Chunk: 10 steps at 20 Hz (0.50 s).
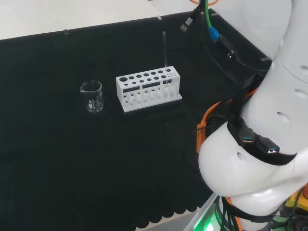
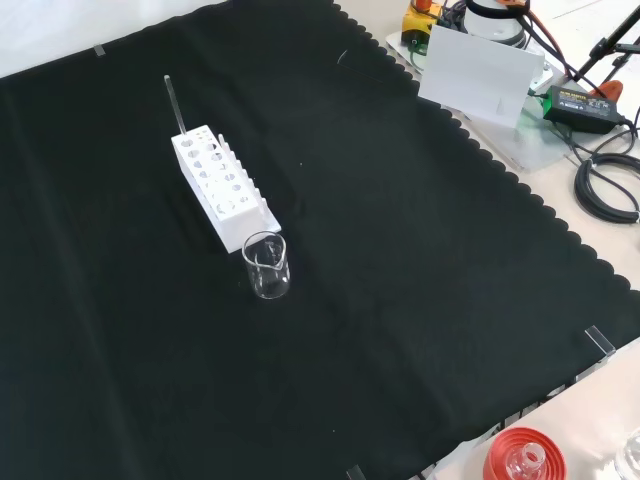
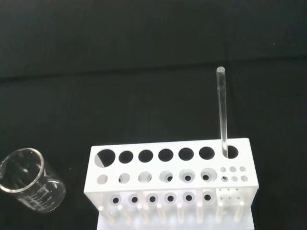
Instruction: Take the glass rod from the white test tube rack.
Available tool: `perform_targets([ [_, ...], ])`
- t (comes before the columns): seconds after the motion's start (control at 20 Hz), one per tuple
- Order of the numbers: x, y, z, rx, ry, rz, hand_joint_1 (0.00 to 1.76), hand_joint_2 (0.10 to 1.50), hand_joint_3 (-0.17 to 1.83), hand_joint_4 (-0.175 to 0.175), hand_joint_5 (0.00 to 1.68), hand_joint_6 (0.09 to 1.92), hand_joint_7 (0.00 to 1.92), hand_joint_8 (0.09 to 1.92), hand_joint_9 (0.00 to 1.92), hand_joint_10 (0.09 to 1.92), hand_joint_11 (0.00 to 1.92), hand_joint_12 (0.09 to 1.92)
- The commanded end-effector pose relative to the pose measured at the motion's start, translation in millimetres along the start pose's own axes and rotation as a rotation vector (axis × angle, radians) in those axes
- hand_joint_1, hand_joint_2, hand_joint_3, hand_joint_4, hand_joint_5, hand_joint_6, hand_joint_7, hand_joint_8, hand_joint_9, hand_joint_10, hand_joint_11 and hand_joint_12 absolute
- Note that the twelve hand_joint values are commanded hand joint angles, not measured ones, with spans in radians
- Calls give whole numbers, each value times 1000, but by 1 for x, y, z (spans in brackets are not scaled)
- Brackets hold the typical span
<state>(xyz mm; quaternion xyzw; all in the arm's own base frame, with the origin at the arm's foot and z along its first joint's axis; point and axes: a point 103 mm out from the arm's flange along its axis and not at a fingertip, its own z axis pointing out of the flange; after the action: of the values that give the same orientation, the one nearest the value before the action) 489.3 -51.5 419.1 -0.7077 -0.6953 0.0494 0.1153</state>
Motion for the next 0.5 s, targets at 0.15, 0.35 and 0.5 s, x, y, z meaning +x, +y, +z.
perform_targets([
  [0.15,-15,35,20,26,7,18,552,1005,355,-63,332,665,362,875,496,867,290,1385],
  [0.35,-20,49,30,46,15,15,545,1005,363,-65,324,697,371,875,509,859,302,1378],
  [0.5,-25,57,39,60,18,0,542,1005,366,-66,325,708,378,877,513,857,305,1378],
])
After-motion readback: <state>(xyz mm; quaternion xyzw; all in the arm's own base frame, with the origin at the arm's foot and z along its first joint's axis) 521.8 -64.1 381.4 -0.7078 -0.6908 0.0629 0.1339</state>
